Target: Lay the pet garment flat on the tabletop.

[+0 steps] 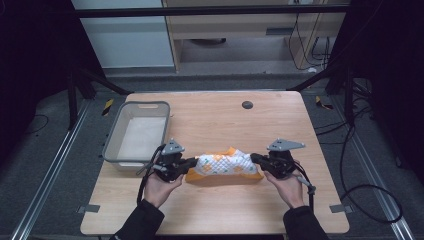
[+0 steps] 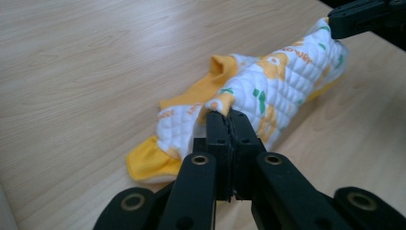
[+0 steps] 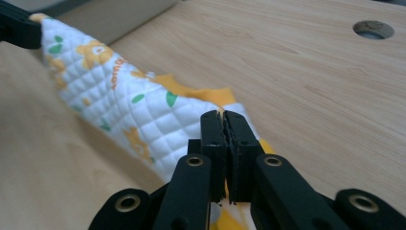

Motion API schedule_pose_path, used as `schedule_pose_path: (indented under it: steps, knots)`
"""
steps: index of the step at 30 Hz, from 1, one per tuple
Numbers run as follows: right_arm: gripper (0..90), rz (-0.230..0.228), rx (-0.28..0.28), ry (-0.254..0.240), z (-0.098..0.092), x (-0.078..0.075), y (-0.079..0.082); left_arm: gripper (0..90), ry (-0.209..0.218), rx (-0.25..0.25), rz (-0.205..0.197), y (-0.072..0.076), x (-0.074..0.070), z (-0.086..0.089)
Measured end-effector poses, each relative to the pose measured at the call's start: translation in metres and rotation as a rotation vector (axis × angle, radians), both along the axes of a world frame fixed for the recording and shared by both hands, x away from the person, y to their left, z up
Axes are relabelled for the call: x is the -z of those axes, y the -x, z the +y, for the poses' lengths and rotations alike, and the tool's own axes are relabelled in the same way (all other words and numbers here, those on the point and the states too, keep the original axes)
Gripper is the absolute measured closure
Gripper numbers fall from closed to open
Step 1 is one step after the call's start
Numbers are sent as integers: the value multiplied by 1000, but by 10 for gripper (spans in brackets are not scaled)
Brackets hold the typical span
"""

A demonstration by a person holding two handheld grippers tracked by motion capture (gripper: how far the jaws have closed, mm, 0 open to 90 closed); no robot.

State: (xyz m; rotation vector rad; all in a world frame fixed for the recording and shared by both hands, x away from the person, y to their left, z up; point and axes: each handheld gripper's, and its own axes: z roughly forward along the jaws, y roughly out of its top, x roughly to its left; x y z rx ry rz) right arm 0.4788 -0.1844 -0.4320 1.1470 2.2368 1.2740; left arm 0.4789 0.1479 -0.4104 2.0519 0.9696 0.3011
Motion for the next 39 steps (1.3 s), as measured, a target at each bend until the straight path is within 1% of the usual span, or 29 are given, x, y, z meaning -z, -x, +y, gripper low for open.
schedule_pose_path:
  steps: [2, 4, 5, 7, 9, 10, 12, 13, 14, 15, 17, 18, 19, 20, 22, 23, 24, 26, 28, 29, 31, 34, 35, 37, 39]
  knots:
    - [872, 16, 27, 6, 3, 8, -12, 882, -27, -28, 9, -12, 5, -4]
    - [865, 26, 52, 27, 7, 17, -22, 877, -46, -54, 19, -22, 13, -9]
    - [860, 35, 62, 40, 9, 21, -26, 875, -57, -62, 28, -26, 17, -11]
    - [845, 37, 76, 65, 12, 28, -31, 871, -78, -69, 49, -33, 24, -14]
    - [820, 46, 83, 78, 15, 30, -33, 844, -76, -81, 51, -35, 27, -13]
    - [798, 43, 86, 82, 15, 30, -33, 803, -71, -88, 44, -35, 27, -12]
    - [758, 21, 88, 81, 12, 25, -30, 698, -63, -91, 16, -30, 24, -7]
    - [737, 9, 87, 71, 9, 21, -27, 669, -48, -85, 2, -27, 22, -4]
    - [713, -3, 85, 56, 5, 16, -24, 633, -41, -81, -13, -23, 19, 0]
    - [697, -12, 85, 41, 1, 12, -19, 599, -48, -76, -30, -18, 17, 4]
    - [669, -35, 76, 28, -7, 5, -9, 546, -56, -72, -69, -6, 14, 14]
    - [656, -46, 71, 22, -12, 3, -3, 526, -54, -68, -76, -1, 13, 19]
    - [642, -47, 68, 16, -16, 1, 4, 505, -44, -69, -78, 4, 13, 23]
    - [626, -53, 61, 17, -20, 1, 10, 489, -33, -67, -78, 10, 14, 28]
    - [596, -50, 48, 22, -25, 2, 23, 468, -21, -62, -71, 22, 19, 35]
    - [588, -50, 38, 29, -27, 3, 29, 463, -24, -59, -71, 28, 22, 37]
    - [581, -48, 31, 36, -28, 5, 35, 457, -28, -61, -69, 33, 27, 39]
    - [565, -27, 18, 43, -30, 12, 44, 454, -43, -60, -52, 40, 36, 41]
    - [556, -16, 10, 50, -31, 20, 47, 453, -75, -48, -36, 44, 45, 39]
    - [553, -4, 6, 60, -30, 24, 48, 453, -81, -41, -29, 46, 49, 38]
    - [546, 3, 4, 91, -29, 32, 48, 460, -84, -25, -8, 48, 55, 36]
    - [553, 27, 4, 106, -26, 43, 44, 493, -102, -7, 11, 49, 62, 30]
    - [555, 31, 3, 119, -25, 46, 42, 505, -103, -6, 18, 48, 64, 28]
    - [565, 27, -2, 131, -23, 49, 39, 540, -113, 2, 24, 46, 66, 25]
    - [582, 28, -5, 131, -20, 52, 36, 589, -117, 0, 39, 44, 67, 24]
